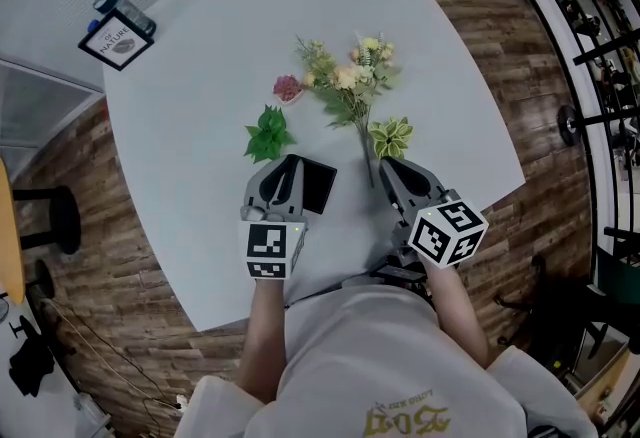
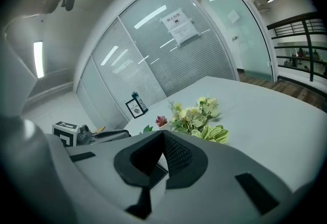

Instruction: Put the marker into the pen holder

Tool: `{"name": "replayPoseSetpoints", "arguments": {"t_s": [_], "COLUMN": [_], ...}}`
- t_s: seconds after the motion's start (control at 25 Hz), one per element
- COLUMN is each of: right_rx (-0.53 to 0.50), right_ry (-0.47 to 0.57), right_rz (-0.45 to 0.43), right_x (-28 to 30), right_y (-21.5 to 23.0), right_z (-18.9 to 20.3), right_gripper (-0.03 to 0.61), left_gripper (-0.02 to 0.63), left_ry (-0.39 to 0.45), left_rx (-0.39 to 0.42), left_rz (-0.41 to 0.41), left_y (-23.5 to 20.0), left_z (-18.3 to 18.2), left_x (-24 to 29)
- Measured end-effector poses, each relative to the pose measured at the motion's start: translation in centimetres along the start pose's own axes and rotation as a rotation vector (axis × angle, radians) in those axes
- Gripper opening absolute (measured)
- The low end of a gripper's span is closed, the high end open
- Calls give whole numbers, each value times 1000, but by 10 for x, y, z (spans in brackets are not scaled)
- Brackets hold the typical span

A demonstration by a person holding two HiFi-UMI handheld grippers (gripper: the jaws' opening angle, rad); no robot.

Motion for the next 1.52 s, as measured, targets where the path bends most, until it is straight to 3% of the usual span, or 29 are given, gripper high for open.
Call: {"name": "replayPoseSetpoints", "arguments": {"t_s": [0.48,0.96,1.52], "right_rx": [-10,-77,-167], "right_ry": [26,62,114], "right_rz": [2,-24,-69], "right_x": [-10,-24,-38], "right_y": [-5,-40,-85], "right_z": [-3,-14,-25], "right_gripper": [17,17,17], "left_gripper": [44,60,41], "left_ry": [4,84,182], "left_rx": [-19,-42,-134], "left_rz": [-14,-38,-58], "left_y": [3,-3,-16], "left_z": [1,-20,-40], "left_x": [-2,-34,-88]}}
Point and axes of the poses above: the fingertips, and each gripper's own axes: x forward along the fingers, y to its right, z out of its underside, the point moved 3 cm from there along -x, backward along the fingers, and after that the axes turned 10 degrees about -z, right-handed, at the moved point
